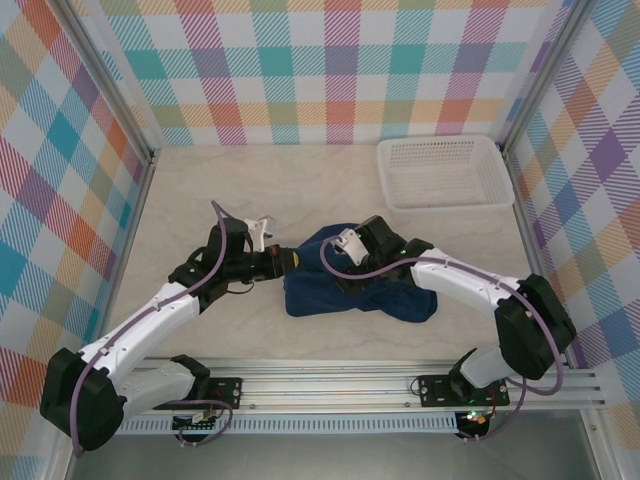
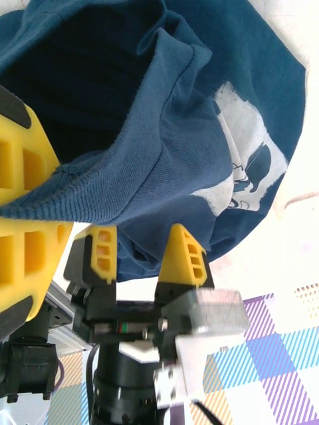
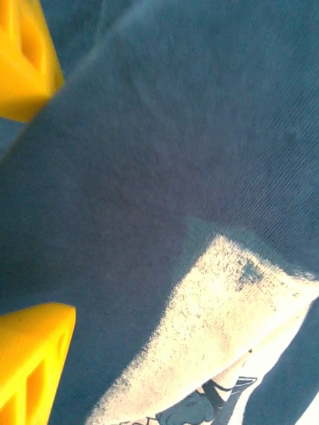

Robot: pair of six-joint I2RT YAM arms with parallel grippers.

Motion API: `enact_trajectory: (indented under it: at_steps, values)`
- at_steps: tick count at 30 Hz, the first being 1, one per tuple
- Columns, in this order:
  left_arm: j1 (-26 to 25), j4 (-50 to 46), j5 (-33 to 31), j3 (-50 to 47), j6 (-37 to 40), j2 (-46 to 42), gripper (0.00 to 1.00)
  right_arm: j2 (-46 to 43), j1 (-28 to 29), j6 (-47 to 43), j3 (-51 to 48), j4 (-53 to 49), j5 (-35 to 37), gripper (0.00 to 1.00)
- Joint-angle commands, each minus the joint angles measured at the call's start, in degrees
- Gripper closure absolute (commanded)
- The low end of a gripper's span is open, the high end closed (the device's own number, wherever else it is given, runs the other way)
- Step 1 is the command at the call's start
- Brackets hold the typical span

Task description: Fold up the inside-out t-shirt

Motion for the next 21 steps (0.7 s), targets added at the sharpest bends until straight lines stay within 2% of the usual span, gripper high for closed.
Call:
enact_trajectory:
  at_steps: [1, 4, 9, 12, 16, 18, 20, 21]
  values:
    - [0.71, -1.38, -0.04, 1.62, 1.39, -1.46, 1.0, 3.24, 0.12, -2.94, 2.7, 1.63, 3.07, 0.39]
    - [0.67, -1.64, -0.87, 1.15, 1.82, -1.73, 1.0, 5.07, -1.17, -3.51, 4.98, 2.04, 1.2, 0.49]
    - [0.67, -2.34, -2.46, 0.63, 2.67, -2.38, 1.0, 5.16, -4.09, -2.6, 6.57, 1.84, -7.03, 0.67]
    - [0.68, -3.47, -6.13, 0.31, 3.43, -3.1, 1.0, 5.24, -5.45, -0.86, 7.17, 0.66, -11.7, 0.86]
    - [0.72, -5.11, -12.27, 0.07, 4.83, -3.01, 1.0, 2.52, -7.83, 2.53, 6.65, -1.31, -19.35, 1.0]
    - [0.68, -7.25, -14.96, -0.07, 5.11, -2.25, 1.0, 0.55, -9.11, 5.92, 6.05, -1.58, -22.99, 1.0]
    - [0.68, -8.38, -21.25, -0.07, 5.36, -0.83, 1.0, -1.79, -10.48, 10.13, 5.35, -0.85, -31.81, 1.0]
    - [0.67, -9.7, -25.87, 0.32, 5.36, 0.2, 0.94, -2.86, -10.77, 12.15, 4.87, -0.07, -35.49, 1.0]
